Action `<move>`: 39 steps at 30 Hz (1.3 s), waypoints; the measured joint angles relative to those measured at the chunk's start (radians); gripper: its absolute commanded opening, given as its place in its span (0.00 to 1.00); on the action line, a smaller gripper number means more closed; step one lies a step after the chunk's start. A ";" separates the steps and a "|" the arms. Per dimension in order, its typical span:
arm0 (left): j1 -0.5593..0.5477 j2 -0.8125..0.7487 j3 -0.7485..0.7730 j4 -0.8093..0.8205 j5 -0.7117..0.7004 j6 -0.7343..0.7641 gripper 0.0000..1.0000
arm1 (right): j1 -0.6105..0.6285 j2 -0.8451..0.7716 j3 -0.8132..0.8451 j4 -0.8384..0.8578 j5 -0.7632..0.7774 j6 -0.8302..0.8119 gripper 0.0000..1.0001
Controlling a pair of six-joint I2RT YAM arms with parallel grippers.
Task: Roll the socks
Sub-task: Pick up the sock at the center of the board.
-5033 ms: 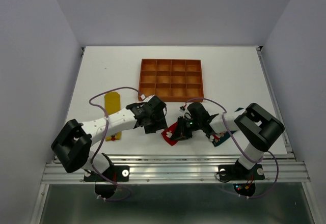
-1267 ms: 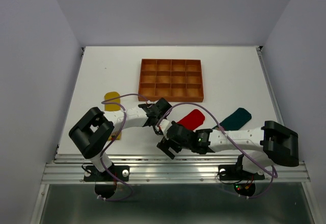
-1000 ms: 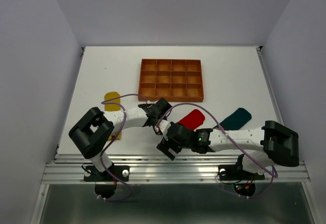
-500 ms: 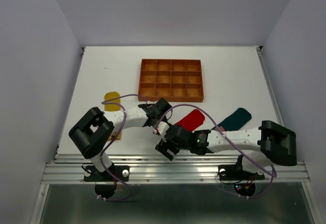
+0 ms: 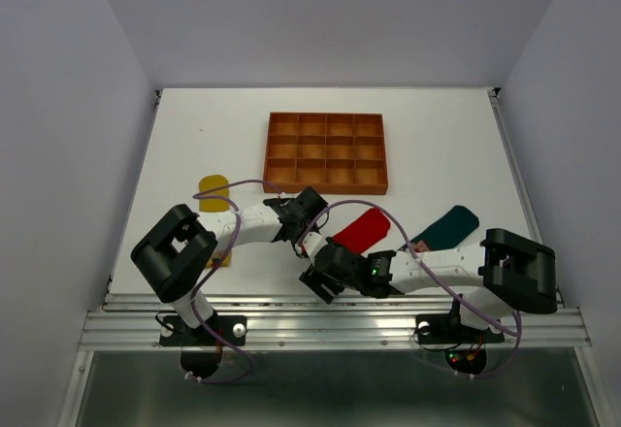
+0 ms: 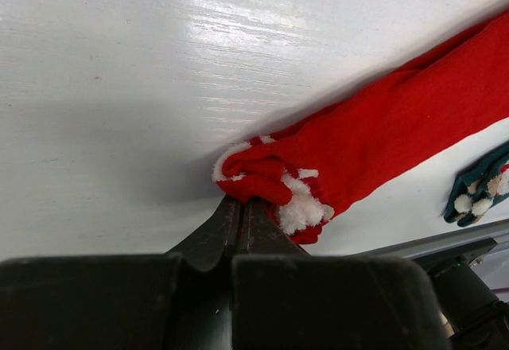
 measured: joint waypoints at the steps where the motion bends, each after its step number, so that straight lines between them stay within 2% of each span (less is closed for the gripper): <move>1: 0.000 0.000 0.000 0.000 -0.001 0.000 0.00 | 0.000 0.000 0.000 0.000 0.007 0.003 0.78; 17: -0.005 0.000 0.002 -0.003 -0.010 0.000 0.00 | 0.000 0.003 -0.002 -0.002 0.100 0.036 0.63; 39: 0.011 -0.009 0.011 -0.050 -0.023 -0.005 0.00 | 0.006 0.066 0.003 0.027 0.204 0.073 0.10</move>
